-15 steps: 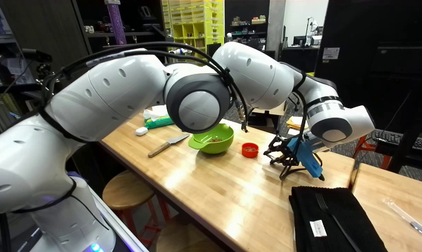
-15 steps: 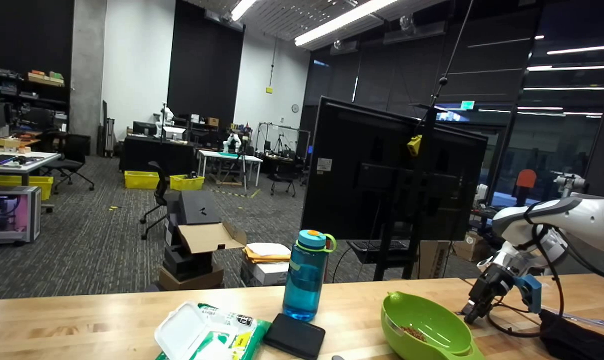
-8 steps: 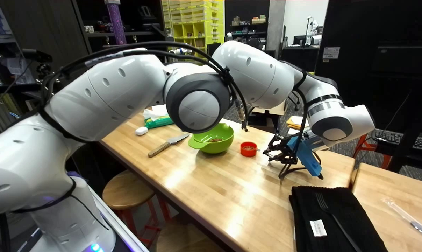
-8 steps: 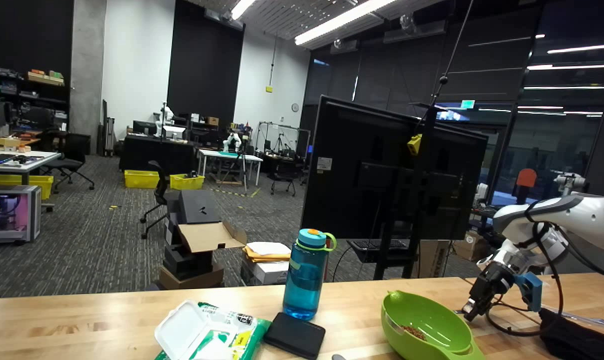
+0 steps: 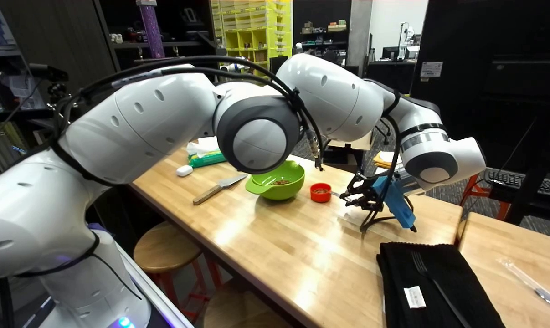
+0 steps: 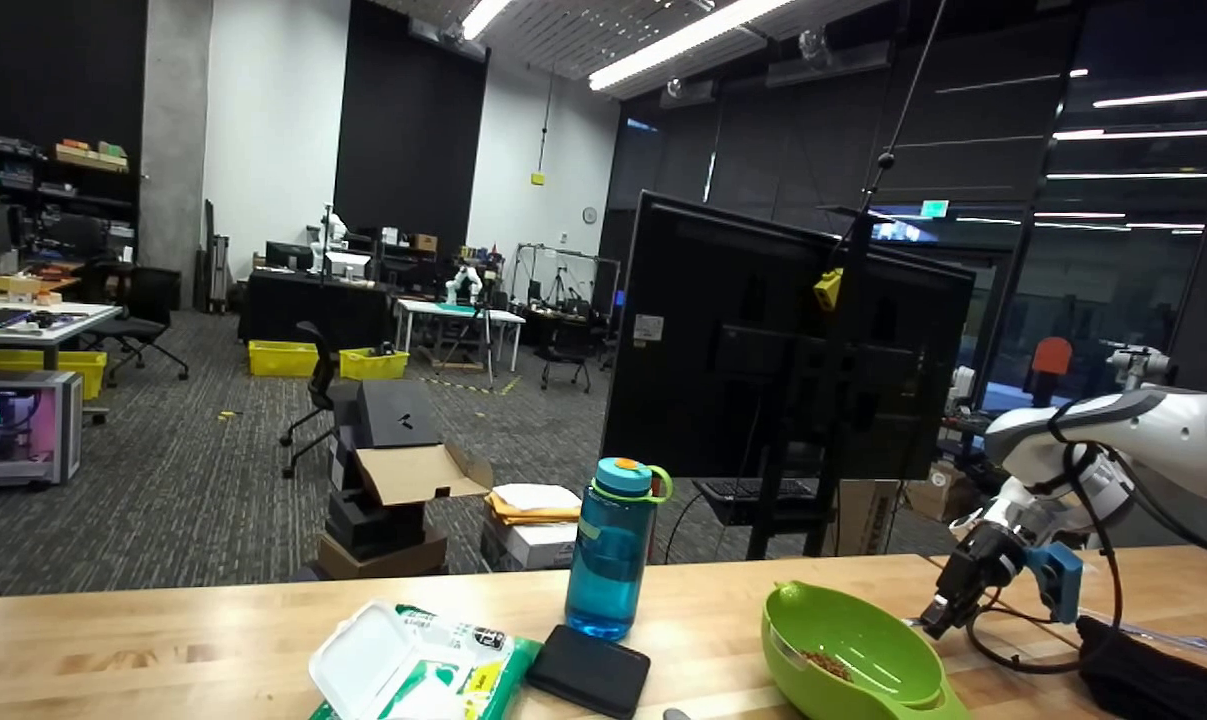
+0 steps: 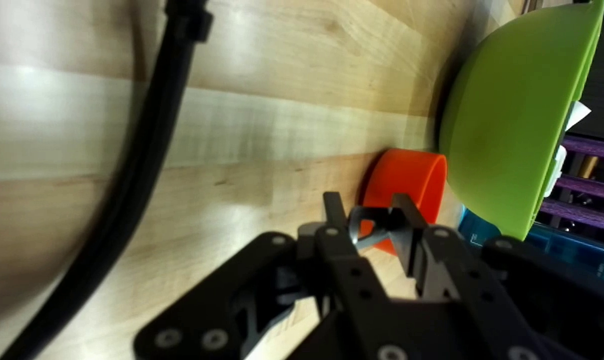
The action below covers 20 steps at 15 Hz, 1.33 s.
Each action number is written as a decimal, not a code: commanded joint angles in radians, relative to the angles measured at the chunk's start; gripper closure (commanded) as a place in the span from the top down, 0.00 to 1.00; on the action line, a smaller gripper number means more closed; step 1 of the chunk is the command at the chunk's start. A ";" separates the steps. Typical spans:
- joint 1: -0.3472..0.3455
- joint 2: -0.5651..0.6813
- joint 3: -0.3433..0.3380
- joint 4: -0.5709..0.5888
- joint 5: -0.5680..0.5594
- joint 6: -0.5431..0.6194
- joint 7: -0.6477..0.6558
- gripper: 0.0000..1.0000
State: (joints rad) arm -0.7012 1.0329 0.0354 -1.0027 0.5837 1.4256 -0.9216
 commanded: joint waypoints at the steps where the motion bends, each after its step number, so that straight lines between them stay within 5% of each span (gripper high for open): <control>1: -0.002 0.014 0.004 0.006 0.004 0.003 -0.014 0.06; 20: -0.009 0.020 0.011 -0.014 0.079 -0.001 -0.026 0.07</control>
State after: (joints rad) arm -0.7056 1.0520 0.0363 -1.0064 0.6454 1.4156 -0.9364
